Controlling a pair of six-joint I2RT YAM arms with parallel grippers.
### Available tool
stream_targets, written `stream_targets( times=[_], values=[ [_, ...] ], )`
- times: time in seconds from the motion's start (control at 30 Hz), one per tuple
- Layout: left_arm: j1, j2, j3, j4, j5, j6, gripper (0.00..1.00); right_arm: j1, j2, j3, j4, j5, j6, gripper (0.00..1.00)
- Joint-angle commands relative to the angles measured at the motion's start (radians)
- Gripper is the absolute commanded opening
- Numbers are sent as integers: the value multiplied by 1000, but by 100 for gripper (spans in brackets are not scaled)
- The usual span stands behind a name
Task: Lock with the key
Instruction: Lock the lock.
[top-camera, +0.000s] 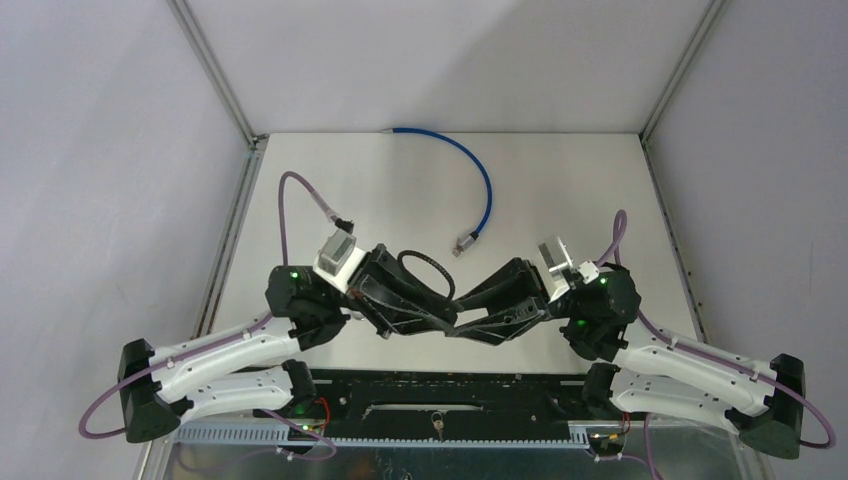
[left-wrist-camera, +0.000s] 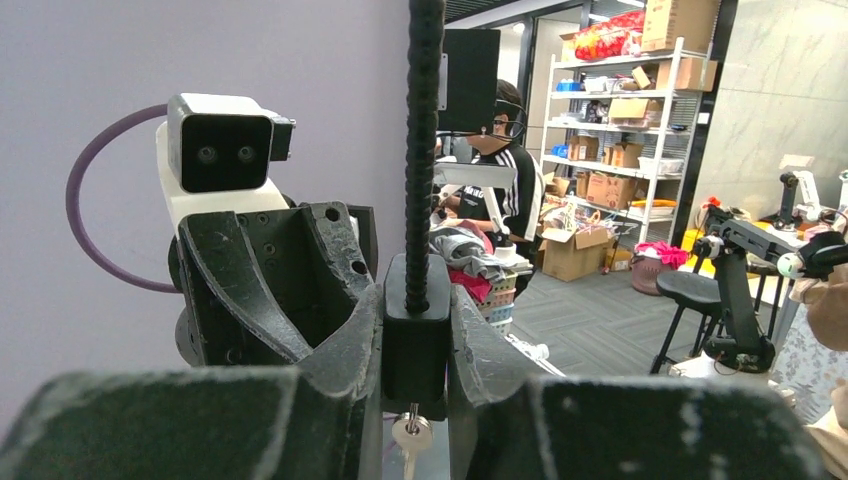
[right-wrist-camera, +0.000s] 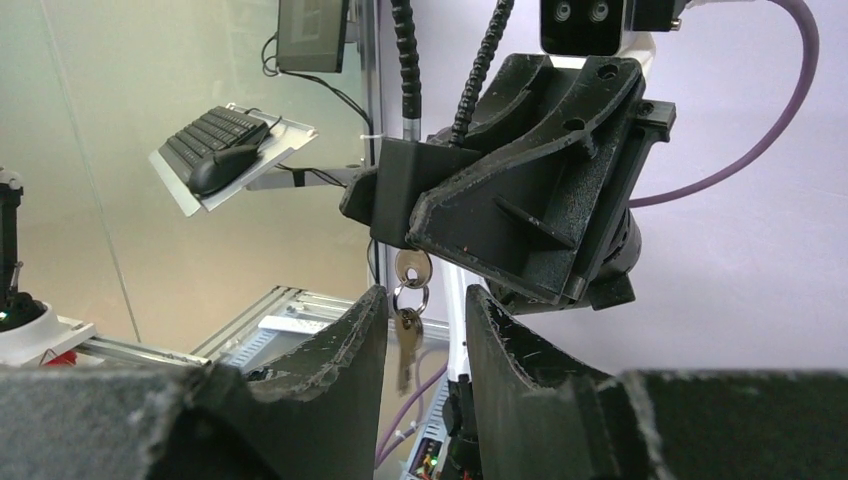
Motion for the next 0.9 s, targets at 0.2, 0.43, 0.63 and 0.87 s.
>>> stream_targets(
  times=[0.2,0.43,0.63,0.87],
  values=[
    [10,2,47,0,38,17,0,8,-7,51,89,-63,46,37],
    [26,9,41,0,57,12,0,16,3,52,96,-61,44,36],
    [35,4,30,-7,61,13,0,20,17,68,67,-48,34,27],
    [42,-1,36,-95,61,51,0,24,17,68,49,-19,22,21]
  ],
)
